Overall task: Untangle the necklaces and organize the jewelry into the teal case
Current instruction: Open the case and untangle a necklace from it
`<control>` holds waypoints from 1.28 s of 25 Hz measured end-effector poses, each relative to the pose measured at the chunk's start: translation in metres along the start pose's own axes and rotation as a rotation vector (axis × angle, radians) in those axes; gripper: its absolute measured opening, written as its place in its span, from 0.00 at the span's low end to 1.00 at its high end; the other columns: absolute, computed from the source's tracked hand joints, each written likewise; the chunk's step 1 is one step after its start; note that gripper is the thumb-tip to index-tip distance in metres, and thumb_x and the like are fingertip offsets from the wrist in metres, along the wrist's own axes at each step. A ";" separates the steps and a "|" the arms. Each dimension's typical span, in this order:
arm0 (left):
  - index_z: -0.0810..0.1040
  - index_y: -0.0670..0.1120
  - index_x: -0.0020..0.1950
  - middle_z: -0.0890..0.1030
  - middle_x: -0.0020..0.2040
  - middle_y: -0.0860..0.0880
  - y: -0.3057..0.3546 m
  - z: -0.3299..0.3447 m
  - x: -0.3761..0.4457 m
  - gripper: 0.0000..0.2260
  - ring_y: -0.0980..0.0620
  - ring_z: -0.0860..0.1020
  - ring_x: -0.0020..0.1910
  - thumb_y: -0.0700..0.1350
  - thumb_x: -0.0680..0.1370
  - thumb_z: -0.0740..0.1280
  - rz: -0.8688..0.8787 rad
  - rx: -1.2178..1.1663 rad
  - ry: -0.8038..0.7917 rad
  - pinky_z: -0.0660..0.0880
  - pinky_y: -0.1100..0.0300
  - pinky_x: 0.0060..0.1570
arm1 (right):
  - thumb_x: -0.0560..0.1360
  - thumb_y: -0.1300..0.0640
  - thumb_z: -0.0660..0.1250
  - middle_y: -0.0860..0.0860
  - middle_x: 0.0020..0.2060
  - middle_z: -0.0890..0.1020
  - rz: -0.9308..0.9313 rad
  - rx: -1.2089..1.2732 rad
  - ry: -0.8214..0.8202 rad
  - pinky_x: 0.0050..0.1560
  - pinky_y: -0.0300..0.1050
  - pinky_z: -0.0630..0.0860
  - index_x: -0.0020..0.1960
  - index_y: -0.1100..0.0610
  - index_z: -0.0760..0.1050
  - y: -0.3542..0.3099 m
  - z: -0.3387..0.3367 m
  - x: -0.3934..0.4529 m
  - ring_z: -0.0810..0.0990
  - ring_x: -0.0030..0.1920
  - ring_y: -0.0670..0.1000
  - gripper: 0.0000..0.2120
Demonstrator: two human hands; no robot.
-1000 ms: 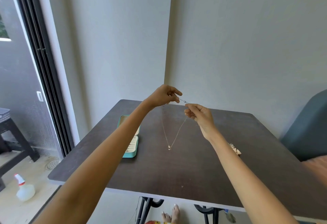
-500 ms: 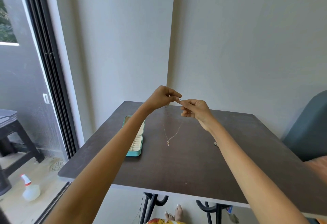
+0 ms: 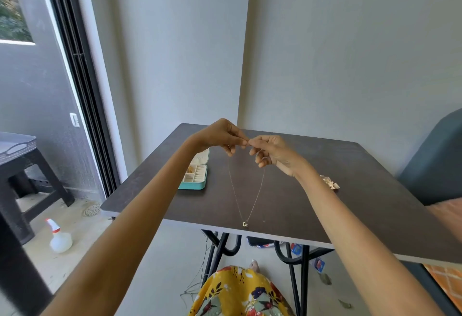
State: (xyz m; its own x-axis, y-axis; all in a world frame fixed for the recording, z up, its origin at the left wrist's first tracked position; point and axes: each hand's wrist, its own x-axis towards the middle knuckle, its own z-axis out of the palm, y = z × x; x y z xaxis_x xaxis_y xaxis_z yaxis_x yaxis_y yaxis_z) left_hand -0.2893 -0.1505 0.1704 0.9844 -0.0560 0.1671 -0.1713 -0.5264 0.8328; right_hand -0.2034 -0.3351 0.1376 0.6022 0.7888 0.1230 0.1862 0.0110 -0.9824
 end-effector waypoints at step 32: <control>0.84 0.42 0.46 0.79 0.31 0.46 -0.198 0.021 0.166 0.12 0.50 0.76 0.29 0.33 0.72 0.62 -0.376 0.390 0.129 0.78 0.60 0.33 | 0.72 0.57 0.69 0.52 0.32 0.80 0.366 -0.537 0.207 0.23 0.37 0.74 0.46 0.59 0.81 0.153 -0.038 0.191 0.78 0.23 0.48 0.06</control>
State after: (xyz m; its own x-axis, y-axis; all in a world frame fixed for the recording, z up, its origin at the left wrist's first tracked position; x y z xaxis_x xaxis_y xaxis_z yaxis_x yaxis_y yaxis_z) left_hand -0.0915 -0.0731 0.0224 0.9575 0.2879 -0.0201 0.2429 -0.7665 0.5946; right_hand -0.0303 -0.2058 0.0165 0.8260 0.5491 -0.1274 0.2693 -0.5829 -0.7666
